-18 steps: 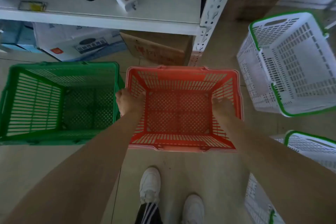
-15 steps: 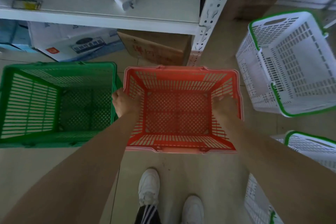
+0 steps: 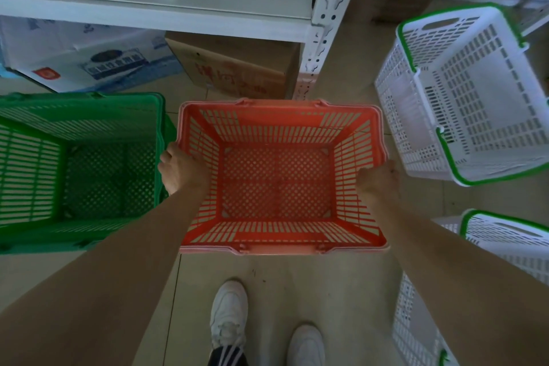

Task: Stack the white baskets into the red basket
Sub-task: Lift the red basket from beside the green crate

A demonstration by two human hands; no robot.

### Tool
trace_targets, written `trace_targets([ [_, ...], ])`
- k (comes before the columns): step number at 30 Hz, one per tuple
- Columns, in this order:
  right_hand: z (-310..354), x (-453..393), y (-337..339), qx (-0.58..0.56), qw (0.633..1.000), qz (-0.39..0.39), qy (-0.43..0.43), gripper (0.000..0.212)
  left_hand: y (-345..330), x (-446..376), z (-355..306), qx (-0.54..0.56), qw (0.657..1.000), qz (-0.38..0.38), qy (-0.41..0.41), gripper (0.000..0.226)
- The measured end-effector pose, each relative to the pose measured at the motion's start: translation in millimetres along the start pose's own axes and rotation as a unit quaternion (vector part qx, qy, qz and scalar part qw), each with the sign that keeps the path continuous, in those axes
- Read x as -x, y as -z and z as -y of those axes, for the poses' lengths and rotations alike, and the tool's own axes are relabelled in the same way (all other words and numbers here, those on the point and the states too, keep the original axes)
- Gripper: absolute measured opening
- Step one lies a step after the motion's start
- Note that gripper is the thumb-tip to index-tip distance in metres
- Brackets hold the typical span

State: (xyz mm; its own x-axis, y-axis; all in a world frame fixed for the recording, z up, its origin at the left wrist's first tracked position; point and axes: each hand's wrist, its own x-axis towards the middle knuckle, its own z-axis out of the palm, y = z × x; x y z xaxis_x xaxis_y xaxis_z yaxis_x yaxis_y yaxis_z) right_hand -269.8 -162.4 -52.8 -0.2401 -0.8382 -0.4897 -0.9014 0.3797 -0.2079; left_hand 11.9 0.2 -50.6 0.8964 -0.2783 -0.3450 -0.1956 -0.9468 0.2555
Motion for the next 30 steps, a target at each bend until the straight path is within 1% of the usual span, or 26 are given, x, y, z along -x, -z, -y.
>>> trace_targets([
  [4,-6,-7,-4,0.000,1.000,0.016,-0.019,0.063,0,-6,-2,-0.020,0.999,0.030,0.034,0.053],
  [10,-6,-10,-3,-0.020,0.997,-0.011,-0.075,0.053,-2,-1,-8,-0.021,0.996,0.017,0.083,0.053],
  [15,-16,-8,14,-0.022,0.995,-0.034,-0.089,0.049,-1,5,-11,0.005,0.997,0.013,0.072,0.052],
  [18,-18,-4,32,-0.002,0.996,-0.040,-0.080,0.047,3,13,-16,0.014,0.998,0.001,0.064,0.051],
  [22,-14,9,63,-0.006,0.996,-0.057,-0.071,0.044,23,26,-24,0.019,0.998,-0.015,0.050,0.048],
  [27,-1,30,110,0.012,0.997,-0.061,-0.044,0.053,65,38,-43,0.028,0.997,-0.046,0.055,0.049],
  [30,11,43,139,0.009,0.996,-0.080,-0.031,0.051,95,42,-55,0.033,0.997,-0.058,0.048,0.050],
])
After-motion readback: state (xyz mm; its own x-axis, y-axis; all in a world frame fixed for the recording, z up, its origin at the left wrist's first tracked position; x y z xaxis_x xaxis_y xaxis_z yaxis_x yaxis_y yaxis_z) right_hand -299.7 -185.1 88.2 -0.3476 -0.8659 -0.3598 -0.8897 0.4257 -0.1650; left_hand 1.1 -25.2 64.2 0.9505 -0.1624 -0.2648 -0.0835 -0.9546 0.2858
